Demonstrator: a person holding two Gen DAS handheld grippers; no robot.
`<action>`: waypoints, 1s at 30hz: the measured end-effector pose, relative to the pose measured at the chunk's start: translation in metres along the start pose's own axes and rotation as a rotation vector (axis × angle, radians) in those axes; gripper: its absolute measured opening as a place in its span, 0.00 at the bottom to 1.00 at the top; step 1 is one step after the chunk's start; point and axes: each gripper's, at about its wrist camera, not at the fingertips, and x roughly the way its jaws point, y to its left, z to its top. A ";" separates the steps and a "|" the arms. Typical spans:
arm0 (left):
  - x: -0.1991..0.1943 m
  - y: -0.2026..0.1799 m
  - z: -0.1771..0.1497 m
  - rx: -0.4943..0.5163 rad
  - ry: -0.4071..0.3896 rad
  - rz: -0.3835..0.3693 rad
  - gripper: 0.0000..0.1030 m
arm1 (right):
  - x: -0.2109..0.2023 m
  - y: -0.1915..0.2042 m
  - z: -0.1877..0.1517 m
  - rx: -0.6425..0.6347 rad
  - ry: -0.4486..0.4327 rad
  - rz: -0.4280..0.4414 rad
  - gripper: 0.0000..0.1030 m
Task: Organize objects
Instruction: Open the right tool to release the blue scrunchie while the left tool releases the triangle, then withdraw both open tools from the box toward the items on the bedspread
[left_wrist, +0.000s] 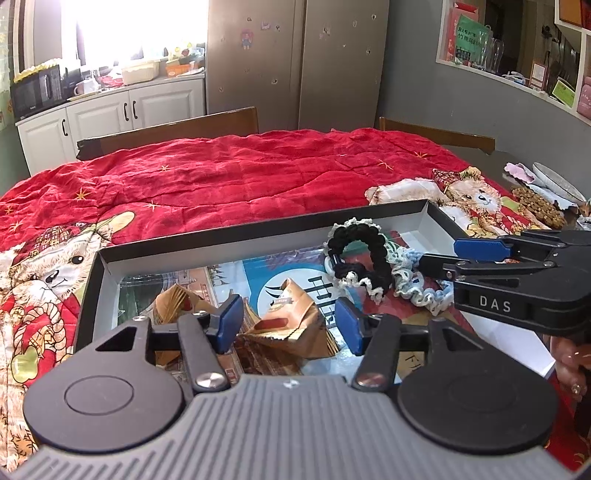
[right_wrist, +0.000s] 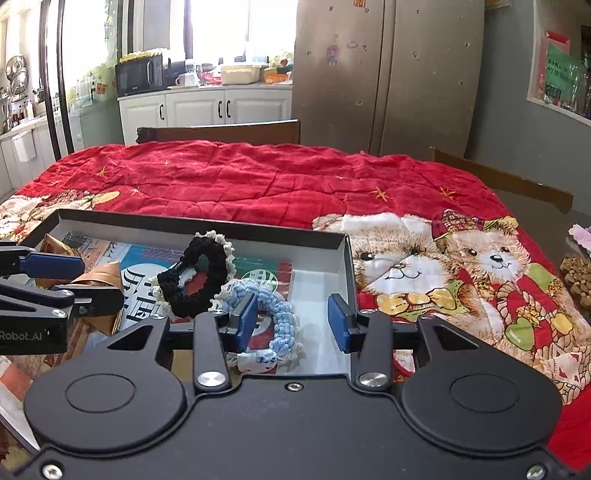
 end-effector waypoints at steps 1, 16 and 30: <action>-0.001 0.000 0.000 -0.001 -0.001 0.000 0.68 | -0.001 0.000 0.000 0.001 -0.005 -0.002 0.40; -0.015 -0.005 0.001 0.010 -0.045 0.007 0.75 | -0.015 -0.003 -0.002 0.019 -0.064 -0.004 0.48; -0.038 -0.005 0.000 0.005 -0.085 0.008 0.79 | -0.039 0.002 0.000 0.000 -0.098 0.017 0.48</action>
